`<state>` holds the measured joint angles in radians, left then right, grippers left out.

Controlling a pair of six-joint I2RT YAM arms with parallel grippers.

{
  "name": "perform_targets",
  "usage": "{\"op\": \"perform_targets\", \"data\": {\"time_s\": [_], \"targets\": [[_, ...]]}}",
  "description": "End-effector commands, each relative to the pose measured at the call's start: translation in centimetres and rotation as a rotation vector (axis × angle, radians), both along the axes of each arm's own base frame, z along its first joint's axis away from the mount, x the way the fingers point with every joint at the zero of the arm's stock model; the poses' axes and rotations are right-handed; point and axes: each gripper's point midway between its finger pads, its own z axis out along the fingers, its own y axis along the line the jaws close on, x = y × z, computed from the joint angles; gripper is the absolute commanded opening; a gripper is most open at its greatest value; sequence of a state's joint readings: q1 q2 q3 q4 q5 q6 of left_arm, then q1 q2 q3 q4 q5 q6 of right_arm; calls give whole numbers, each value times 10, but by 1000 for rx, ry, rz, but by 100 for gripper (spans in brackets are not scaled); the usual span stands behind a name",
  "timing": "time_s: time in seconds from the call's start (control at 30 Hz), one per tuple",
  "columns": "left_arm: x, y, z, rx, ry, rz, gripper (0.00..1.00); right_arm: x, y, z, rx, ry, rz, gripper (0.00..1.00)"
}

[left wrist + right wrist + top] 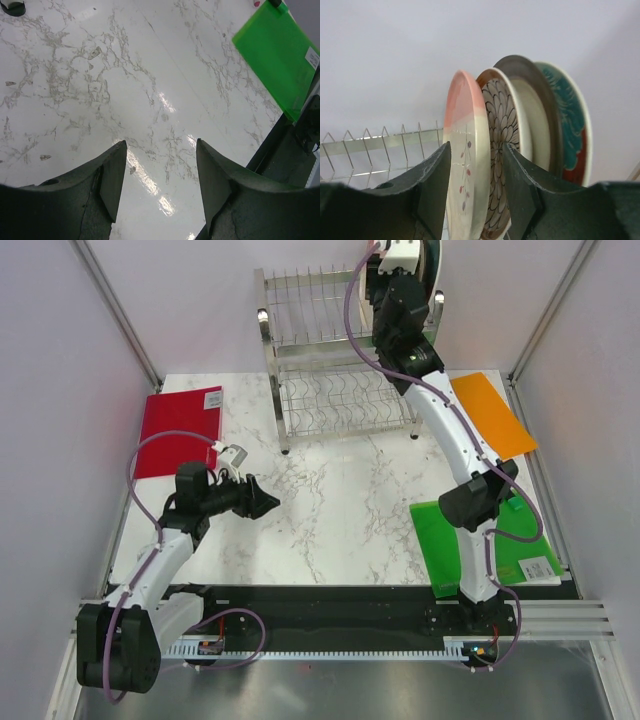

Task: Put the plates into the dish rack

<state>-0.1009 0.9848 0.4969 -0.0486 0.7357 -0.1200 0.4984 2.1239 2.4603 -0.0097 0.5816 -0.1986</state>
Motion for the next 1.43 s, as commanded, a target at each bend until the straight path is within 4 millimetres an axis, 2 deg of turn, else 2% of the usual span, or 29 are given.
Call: {"op": "perform_targets", "data": {"time_s": [0.0,0.17,0.27,0.37,0.4,0.43,0.47,0.5,0.57,0.63,0.67,0.73,0.77,0.87,0.93,1.0,1.1,1.2,1.27,1.4], "targets": [[1,-2,12,-34,-33,-6,65,-39,-31,60,44,-116,-67,53],[0,-3,18,-42,-46,-13,65,-55,-39,74,47,-136,-73,53],[2,-2,24,-37,-67,-5,65,-68,-42,83,40,-140,-66,57],[5,1,36,-16,-105,8,68,-86,-43,83,4,-113,-21,73],[8,4,42,8,-141,19,70,-97,-46,78,-15,-90,-6,86],[10,6,46,23,-155,25,72,-102,-43,66,-33,-47,26,93],[12,8,55,38,-177,30,85,-106,-42,54,-50,-8,49,98],[15,12,60,64,-206,38,99,-117,-44,34,-75,46,69,98],[20,15,73,90,-251,42,100,-127,-44,-3,-119,156,108,98],[19,16,76,99,-242,47,100,-145,-51,-55,-163,296,128,98],[21,18,81,121,-269,44,100,-152,-45,-76,-187,353,179,98],[23,23,78,152,-262,65,100,-176,-46,-148,-270,579,245,98],[25,26,79,162,-263,83,100,-188,-40,-174,-267,663,303,98],[27,36,71,209,-242,131,100,-232,-59,-273,-284,989,276,98],[25,40,63,234,-218,137,100,-250,-72,-291,-289,1031,249,98],[22,42,57,251,-205,135,100,-269,-90,-303,-260,1028,194,98],[16,44,49,265,-191,132,100,-287,-103,-315,-270,1037,174,98],[9,45,46,271,-188,128,100,-299,-119,-324,-282,1042,130,98],[5,46,43,279,-186,122,100,-296,-131,-322,-254,1021,88,98],[3,49,49,290,-209,137,100,-295,-135,-316,-238,1000,88,98]]}}
